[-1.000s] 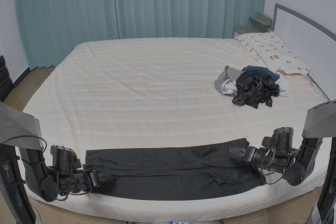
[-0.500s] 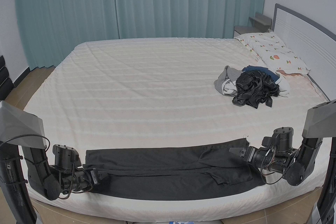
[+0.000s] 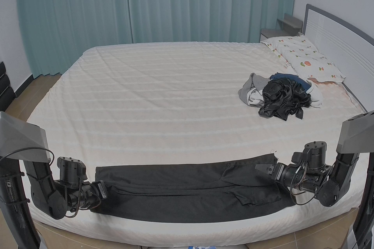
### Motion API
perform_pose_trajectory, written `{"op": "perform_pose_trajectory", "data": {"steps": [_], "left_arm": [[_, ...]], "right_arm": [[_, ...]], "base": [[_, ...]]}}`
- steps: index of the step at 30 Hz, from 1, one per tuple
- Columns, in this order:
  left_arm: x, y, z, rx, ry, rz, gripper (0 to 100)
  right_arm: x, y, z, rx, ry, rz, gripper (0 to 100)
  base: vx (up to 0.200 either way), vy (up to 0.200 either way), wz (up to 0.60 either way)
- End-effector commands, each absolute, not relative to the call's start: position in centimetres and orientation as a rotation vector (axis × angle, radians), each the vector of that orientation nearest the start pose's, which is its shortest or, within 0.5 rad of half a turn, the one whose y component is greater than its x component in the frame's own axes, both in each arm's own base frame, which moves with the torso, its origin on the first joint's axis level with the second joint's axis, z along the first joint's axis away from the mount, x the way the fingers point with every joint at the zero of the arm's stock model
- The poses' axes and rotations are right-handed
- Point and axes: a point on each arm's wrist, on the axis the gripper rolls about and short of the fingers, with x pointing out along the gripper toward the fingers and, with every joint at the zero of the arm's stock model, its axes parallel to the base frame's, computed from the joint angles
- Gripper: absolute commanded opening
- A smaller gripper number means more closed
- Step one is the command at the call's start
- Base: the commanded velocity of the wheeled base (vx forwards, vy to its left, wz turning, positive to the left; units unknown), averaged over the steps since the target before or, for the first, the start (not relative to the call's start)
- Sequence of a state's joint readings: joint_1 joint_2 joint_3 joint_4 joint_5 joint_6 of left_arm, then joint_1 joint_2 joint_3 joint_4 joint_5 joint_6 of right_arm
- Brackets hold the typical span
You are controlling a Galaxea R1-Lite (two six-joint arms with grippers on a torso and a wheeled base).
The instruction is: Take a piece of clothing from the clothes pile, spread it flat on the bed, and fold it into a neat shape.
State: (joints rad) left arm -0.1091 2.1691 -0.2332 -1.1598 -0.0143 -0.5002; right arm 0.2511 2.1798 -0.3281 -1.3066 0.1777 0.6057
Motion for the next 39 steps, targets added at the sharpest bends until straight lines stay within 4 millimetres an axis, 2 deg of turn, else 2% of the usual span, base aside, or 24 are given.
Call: {"op": "perform_pose_trajectory", "data": {"steps": [1,14,22,36,37,39], "left_arm": [[25.4,-2.7,-1.4,-0.46,0.774,0.09,0],[26.1,-1.7,-1.4,-0.476,0.756,0.13,0],[26.5,-1.4,-2.6,-0.475,0.789,0.15,0],[27.1,-0.7,-3.1,-0.488,0.784,0.176,0],[27.1,-0.7,-3.1,-0.488,0.784,0.176,100],[27.1,-0.7,-3.2,-0.487,0.787,0.177,100]], "right_arm": [[27.3,7.4,0.4,0.561,0.657,0.239,100],[27.3,7.4,0.4,0.561,0.659,0.239,100],[27.3,7.4,0.4,0.561,0.659,0.239,100],[27.2,7.4,0.4,0.559,0.663,0.239,100],[27.2,7.4,0.4,0.559,0.663,0.239,100],[27.0,7.6,0.6,0.558,0.664,0.245,100]], "base": [[0.0,0.0,0.0],[0.0,0.0,0.0],[0.0,0.0,0.0],[0.0,0.0,0.0],[0.0,0.0,0.0],[0.0,0.0,0.0]]}}
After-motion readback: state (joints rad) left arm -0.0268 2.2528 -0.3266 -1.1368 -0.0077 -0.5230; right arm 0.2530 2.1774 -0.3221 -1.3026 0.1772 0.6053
